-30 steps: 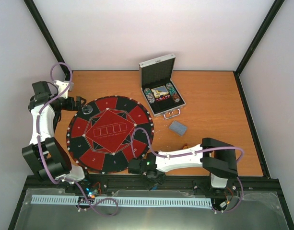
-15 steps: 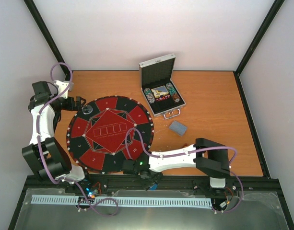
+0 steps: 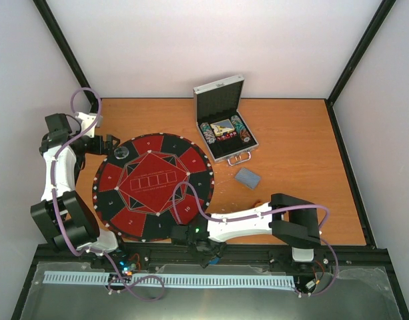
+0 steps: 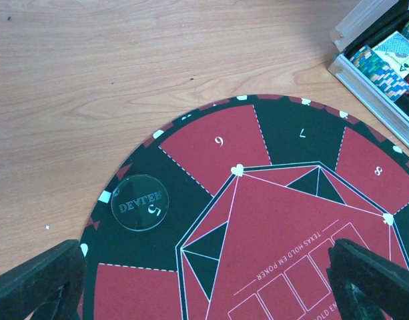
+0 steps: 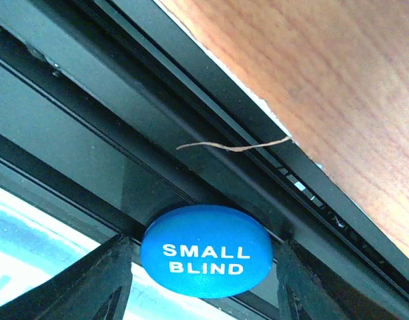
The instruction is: Distribute texas hold em gaming equipment
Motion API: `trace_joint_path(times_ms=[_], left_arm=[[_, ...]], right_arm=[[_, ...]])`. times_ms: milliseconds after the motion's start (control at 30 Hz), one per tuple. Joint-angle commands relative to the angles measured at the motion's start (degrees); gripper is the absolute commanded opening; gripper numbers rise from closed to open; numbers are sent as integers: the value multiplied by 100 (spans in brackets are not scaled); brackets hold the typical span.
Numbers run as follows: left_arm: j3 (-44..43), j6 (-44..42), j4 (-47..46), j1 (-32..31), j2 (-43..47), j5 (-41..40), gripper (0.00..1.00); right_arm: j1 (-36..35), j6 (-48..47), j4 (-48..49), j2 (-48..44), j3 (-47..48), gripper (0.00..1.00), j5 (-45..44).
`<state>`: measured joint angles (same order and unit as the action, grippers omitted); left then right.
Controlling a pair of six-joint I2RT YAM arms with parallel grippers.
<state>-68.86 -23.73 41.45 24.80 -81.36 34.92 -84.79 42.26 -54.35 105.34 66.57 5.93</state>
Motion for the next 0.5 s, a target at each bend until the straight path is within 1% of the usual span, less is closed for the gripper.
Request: trace_joint_path(times_ms=[0,100,233,467], left_arm=[[4,-140,-104,14,2,15,100],[-5,-117,-119,10,-12,32,100],[0,-108,-121,12,-24,17,100],[-22,-105,-111,8,-27,-44,100]], right_arm=[[-37,142,-55,74,-271,60,-50],[-23,173,-218,104,-409,59,-132],[29,142,-323,119,-467,52,-302],[239,-49,-315,-26,-334,47,-624]])
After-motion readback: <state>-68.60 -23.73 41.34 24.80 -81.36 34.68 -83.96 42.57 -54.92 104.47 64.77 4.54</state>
